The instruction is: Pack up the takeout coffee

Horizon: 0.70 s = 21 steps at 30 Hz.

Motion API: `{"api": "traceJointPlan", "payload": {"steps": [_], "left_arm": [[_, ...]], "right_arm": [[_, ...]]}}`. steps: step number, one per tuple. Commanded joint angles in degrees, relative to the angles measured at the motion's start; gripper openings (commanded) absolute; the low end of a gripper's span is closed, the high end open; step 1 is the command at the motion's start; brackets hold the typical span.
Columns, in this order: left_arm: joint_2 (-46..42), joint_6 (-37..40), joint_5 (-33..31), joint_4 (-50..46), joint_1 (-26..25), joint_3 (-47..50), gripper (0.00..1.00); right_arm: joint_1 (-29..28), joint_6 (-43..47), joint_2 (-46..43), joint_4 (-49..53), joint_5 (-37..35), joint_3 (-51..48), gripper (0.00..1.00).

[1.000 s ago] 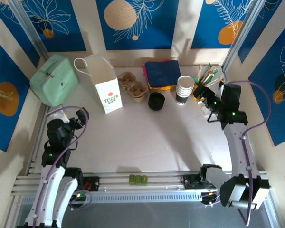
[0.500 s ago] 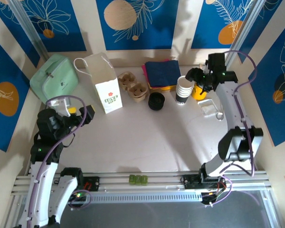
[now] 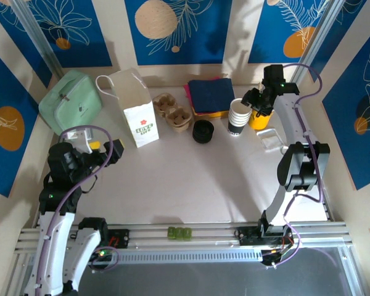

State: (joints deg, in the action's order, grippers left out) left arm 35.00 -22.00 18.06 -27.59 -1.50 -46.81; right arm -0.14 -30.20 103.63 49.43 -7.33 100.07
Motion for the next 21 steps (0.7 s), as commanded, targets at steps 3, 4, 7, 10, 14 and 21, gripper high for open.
{"api": "traceJointPlan", "payload": {"steps": [3,4,7,10,14,21], "left_arm": [[0.3,0.1,2.2,1.5,0.5,0.6,0.99],[0.4,0.0,2.1,1.6,0.5,0.7,0.99],[0.6,-0.2,1.9,1.9,0.6,1.3,0.99],[0.7,-0.7,2.1,2.3,0.5,1.6,0.99],[0.7,-1.0,2.4,2.3,0.5,1.8,0.99],[0.4,-0.9,2.1,2.4,0.6,2.1,0.99]], "right_arm": [[0.4,1.1,1.1,1.5,-0.5,1.3,0.57],[0.5,1.0,1.1,1.5,-0.3,1.2,0.57],[0.7,1.2,1.4,1.3,-0.3,1.0,0.56],[1.0,1.4,1.7,1.1,-0.1,0.7,0.54],[1.3,1.5,2.2,1.1,0.2,0.9,0.51],[1.1,1.5,3.3,1.6,1.0,2.5,0.44]]}}
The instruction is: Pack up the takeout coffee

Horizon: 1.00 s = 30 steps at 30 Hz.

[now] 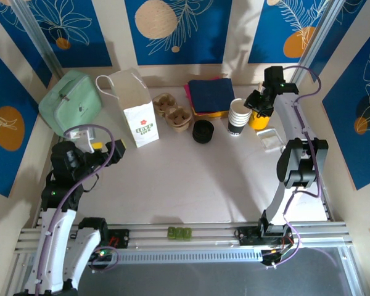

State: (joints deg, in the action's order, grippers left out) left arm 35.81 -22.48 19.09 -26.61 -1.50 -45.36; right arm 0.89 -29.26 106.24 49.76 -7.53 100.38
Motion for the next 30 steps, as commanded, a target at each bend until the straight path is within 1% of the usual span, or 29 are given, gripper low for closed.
{"api": "traceJointPlan", "payload": {"steps": [1,7,13,21,23,27,30], "left_arm": [[-0.4,-0.5,1.1,1.4,0.5,0.7,0.99],[-0.4,-0.5,1.1,1.5,0.5,1.0,0.99],[-0.7,-0.2,0.8,1.1,0.5,1.2,0.99],[-0.6,-0.3,0.8,1.3,0.5,1.4,0.99],[-0.6,-0.3,0.7,1.4,0.5,1.6,0.99],[-0.6,-0.4,0.7,1.5,0.5,1.7,0.99],[-0.5,-0.5,0.8,1.6,0.5,1.8,0.99]], "right_arm": [[-0.1,0.5,0.8,1.3,1.2,2.4,0.43],[-1.1,0.7,1.8,2.0,0.5,3.9,0.34],[-1.1,0.6,2.0,2.2,0.4,4.5,0.29],[-1.3,0.4,2.9,2.3,0.5,4.8,0.29],[-1.3,0.5,3.1,2.2,0.8,4.8,0.25],[-1.3,0.4,3.2,2.2,0.9,4.9,0.22],[-1.3,0.7,3.1,2.2,0.8,5.0,0.17]]}}
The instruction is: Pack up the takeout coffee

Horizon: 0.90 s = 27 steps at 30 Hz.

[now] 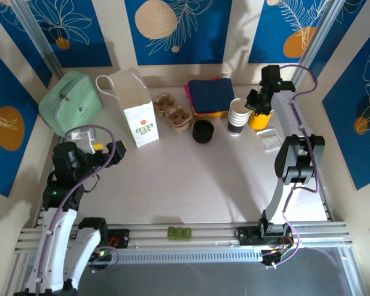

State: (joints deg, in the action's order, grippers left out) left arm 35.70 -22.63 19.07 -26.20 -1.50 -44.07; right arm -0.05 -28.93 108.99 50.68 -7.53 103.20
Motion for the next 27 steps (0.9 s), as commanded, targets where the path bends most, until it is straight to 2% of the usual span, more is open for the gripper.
{"api": "traceJointPlan", "payload": {"steps": [1,13,27], "left_arm": [[-0.3,-0.2,0.8,1.3,0.5,0.6,0.99],[-0.2,-0.7,0.8,1.5,0.6,0.7,1.0],[-0.2,-0.9,0.0,1.3,0.6,0.7,0.99]], "right_arm": [[-0.4,0.4,0.2,1.3,0.8,2.1,0.15],[-0.6,1.5,-2.5,3.3,1.5,4.3,0.11],[-1.7,4.7,-10.1,12.9,2.3,14.1,0.09]]}}
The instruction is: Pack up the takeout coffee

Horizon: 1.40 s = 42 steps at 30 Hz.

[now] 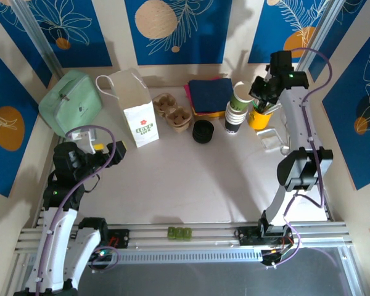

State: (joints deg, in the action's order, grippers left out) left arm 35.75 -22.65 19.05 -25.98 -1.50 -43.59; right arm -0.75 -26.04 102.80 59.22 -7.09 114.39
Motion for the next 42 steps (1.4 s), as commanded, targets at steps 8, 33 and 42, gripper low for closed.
{"api": "traceJointPlan", "payload": {"steps": [8,33,42], "left_arm": [[0.2,-1.8,0.7,2.9,0.5,1.5,0.99],[2.6,-3.6,1.7,6.1,0.5,4.1,0.99],[3.2,-4.1,2.2,7.1,0.5,4.7,0.99]], "right_arm": [[-11.9,2.8,-16.7,4.2,-1.7,-7.9,0.09],[-37.8,-7.6,-19.2,-18.9,-8.7,-47.6,0.1],[-41.7,-9.0,-16.4,-21.3,-10.0,-49.3,0.1]]}}
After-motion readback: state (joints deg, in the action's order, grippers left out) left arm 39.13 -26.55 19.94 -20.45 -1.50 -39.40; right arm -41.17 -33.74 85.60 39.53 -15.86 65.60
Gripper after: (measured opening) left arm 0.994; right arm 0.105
